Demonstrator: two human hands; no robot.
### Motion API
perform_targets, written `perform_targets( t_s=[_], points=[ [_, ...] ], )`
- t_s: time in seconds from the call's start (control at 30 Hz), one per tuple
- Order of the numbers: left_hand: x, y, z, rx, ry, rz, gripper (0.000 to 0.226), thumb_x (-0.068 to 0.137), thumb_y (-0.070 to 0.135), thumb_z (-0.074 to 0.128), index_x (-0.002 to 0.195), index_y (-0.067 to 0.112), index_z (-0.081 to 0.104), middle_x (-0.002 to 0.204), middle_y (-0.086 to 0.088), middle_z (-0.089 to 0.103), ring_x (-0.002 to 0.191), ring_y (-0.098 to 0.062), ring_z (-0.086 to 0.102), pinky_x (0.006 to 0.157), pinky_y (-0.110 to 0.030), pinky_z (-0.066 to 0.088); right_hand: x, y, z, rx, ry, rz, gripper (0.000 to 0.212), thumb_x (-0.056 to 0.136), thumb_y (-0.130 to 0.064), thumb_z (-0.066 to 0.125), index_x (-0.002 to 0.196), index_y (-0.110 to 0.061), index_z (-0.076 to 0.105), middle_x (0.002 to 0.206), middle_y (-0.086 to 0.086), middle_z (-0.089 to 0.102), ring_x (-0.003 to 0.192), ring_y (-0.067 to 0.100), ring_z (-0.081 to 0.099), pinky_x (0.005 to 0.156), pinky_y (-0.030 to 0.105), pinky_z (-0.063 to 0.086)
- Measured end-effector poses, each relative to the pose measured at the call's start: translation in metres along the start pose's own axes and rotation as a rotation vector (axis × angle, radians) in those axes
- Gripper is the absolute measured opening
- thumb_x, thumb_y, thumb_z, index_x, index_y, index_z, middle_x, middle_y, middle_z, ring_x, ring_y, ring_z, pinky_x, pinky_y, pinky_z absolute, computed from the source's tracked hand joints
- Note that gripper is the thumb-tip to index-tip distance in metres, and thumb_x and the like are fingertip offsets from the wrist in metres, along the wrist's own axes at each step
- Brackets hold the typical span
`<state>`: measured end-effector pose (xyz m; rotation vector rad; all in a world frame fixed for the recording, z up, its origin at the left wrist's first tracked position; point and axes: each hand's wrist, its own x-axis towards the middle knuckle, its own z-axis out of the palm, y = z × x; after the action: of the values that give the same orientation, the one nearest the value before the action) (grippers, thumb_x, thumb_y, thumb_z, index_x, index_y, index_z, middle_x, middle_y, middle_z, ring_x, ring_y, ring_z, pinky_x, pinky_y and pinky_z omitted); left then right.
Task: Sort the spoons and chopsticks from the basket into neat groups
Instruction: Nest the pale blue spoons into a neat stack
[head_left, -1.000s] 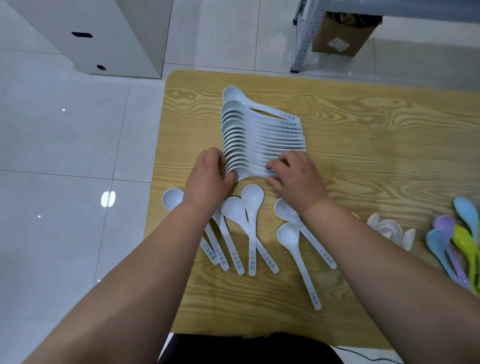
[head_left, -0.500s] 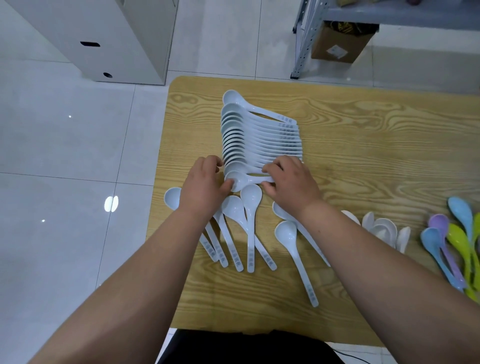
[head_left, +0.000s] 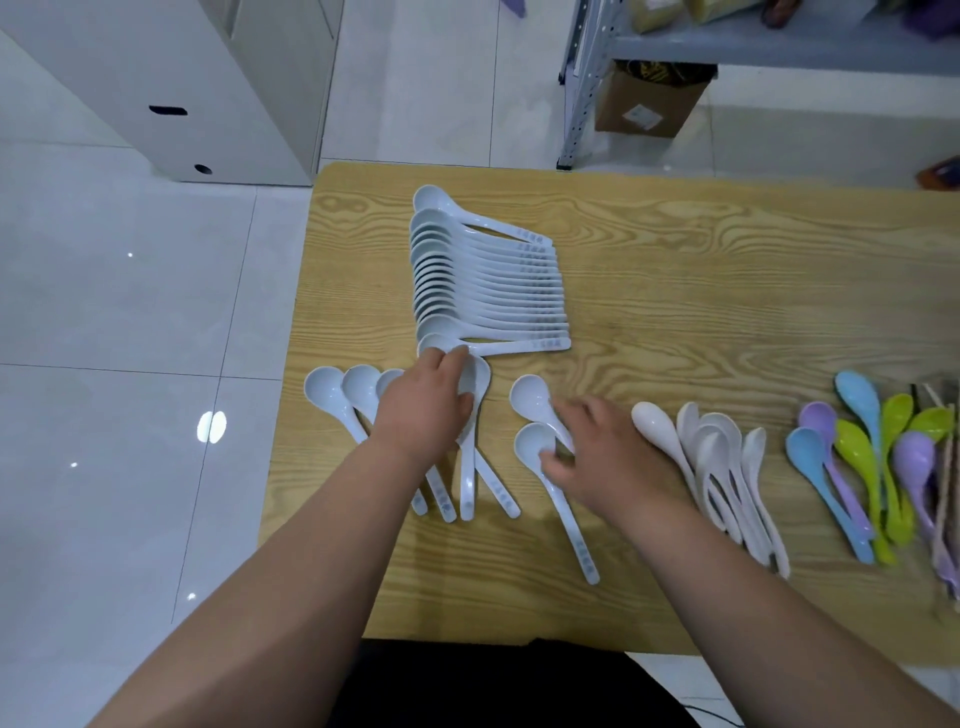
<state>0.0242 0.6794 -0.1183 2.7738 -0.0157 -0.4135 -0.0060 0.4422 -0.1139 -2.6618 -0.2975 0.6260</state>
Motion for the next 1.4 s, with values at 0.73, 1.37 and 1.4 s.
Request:
perform_targets(
  t_s=[0.73,1.37,1.4],
  points=[
    [-0.081,0.047,0.010,-0.988,0.055,-0.405,0.017,0.082,0.024,0.061,0.089,0.038,0.066,0.068,0.009,0.053,0.073,-0.018,0.064,0.076,-0.046,0.063,-0.057,0.020,0.001,0.464,0.002,-0.040,0.048,0.093,-0.020,0.053,0.140,-0.032,0.054,0.123,-0.013,0.053,0.108,0.005,0.050,0.083,0.023,0.038],
    [-0.135,0.062,-0.040,-1.754,0.167,-0.689,0.025,0.089,0.037,0.066,0.105,0.018,0.066,0.093,-0.002,0.061,0.085,-0.018,0.062,0.072,-0.032,0.050,-0.116,-0.077,-0.022,0.787,-0.155,-0.097,0.031,0.094,-0.021,0.053,0.097,-0.047,0.069,0.091,-0.008,0.065,0.069,0.008,0.070,0.062,0.017,0.052],
    [-0.137,0.057,-0.041,-1.774,0.159,-0.671,0.022,0.092,0.036,0.065,0.103,0.017,0.063,0.089,-0.001,0.060,0.080,-0.016,0.062,0.069,-0.031,0.048,-0.120,-0.083,-0.020,0.809,-0.153,-0.081,0.032,0.095,-0.020,0.054,0.095,-0.047,0.069,0.081,-0.012,0.067,0.067,0.005,0.069,0.060,0.015,0.051]
  ],
)
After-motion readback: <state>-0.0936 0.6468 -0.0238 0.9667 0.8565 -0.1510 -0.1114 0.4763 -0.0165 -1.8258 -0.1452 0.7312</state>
